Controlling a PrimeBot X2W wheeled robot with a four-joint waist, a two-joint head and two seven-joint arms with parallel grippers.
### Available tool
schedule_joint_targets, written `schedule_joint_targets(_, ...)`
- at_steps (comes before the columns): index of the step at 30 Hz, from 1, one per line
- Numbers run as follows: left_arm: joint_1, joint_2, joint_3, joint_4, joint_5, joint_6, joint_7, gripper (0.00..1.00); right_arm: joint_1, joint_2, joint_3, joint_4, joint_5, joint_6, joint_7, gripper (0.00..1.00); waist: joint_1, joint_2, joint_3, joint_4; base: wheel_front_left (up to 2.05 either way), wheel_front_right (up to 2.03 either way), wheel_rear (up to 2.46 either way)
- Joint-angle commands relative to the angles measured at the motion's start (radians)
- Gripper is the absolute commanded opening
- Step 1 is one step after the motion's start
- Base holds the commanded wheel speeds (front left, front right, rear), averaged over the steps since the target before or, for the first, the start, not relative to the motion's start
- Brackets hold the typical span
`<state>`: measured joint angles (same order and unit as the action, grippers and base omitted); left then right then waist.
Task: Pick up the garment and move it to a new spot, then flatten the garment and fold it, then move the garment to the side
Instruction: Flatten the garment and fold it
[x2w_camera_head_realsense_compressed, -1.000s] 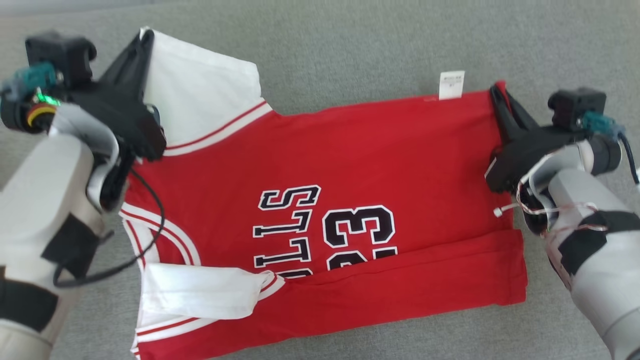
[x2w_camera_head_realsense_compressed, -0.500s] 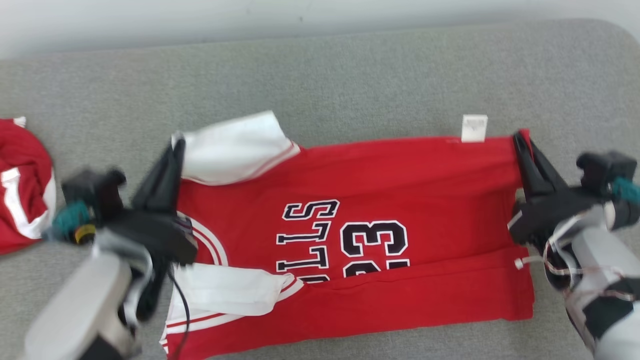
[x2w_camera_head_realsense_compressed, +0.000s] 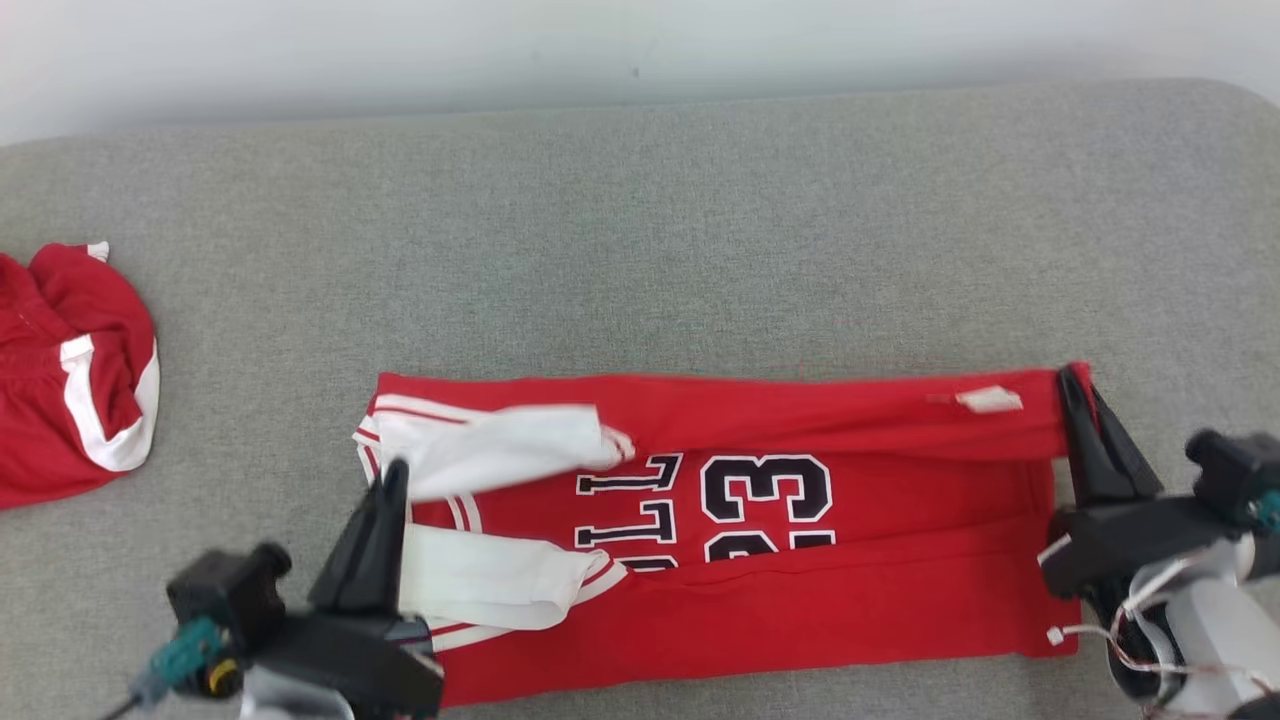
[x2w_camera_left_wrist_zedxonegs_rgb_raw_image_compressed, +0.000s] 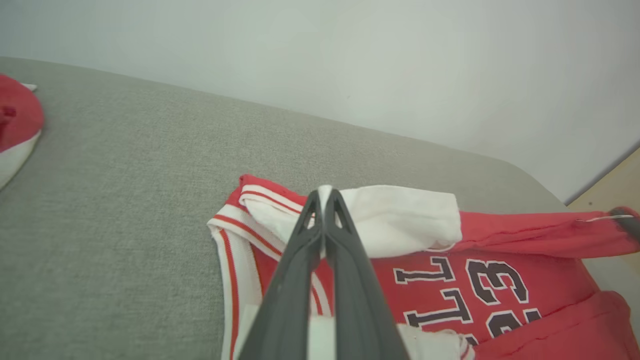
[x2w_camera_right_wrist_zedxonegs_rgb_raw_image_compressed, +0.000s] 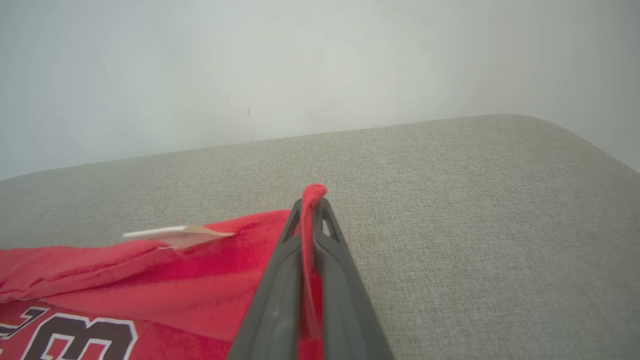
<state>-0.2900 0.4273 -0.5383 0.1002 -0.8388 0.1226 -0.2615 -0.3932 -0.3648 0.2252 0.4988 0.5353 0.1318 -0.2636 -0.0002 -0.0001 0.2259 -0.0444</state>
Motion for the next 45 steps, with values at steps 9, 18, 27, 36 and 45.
schedule_joint_targets(9,0.175,-0.057,0.075,-0.01,0.047,-0.009,-0.004,0.0,0.13,0.029,-0.076,-0.078,-0.015,-0.002,-0.001,0.0,0.0002,0.0001,-0.018,0.002,0.0,0.0,0.0)
schedule_joint_targets(18,0.218,-0.121,0.17,0.007,0.148,-0.018,-0.004,1.0,0.195,0.032,-0.109,-0.153,-0.007,-0.002,-0.001,1.0,0.0002,0.0001,-0.048,0.014,0.0,0.0,0.0)
schedule_joint_targets(27,0.265,-0.194,0.361,-0.057,0.354,-0.043,-0.004,1.0,0.228,0.006,-0.119,-0.198,-0.004,-0.002,-0.001,1.0,0.0002,0.0001,-0.068,0.02,0.0,0.0,0.0)
schedule_joint_targets(36,0.294,-0.248,0.486,-0.08,0.547,-0.069,-0.004,1.0,0.181,0.006,-0.079,-0.006,0.02,-0.002,0.035,1.0,0.0002,0.0001,-0.086,0.034,0.0,0.0,0.0)
schedule_joint_targets(45,0.296,-0.304,0.553,-0.061,0.626,-0.118,-0.004,1.0,0.101,0.032,-0.012,0.18,0.03,-0.002,0.076,1.0,0.0002,0.0001,-0.083,0.052,0.0,0.0,0.0)
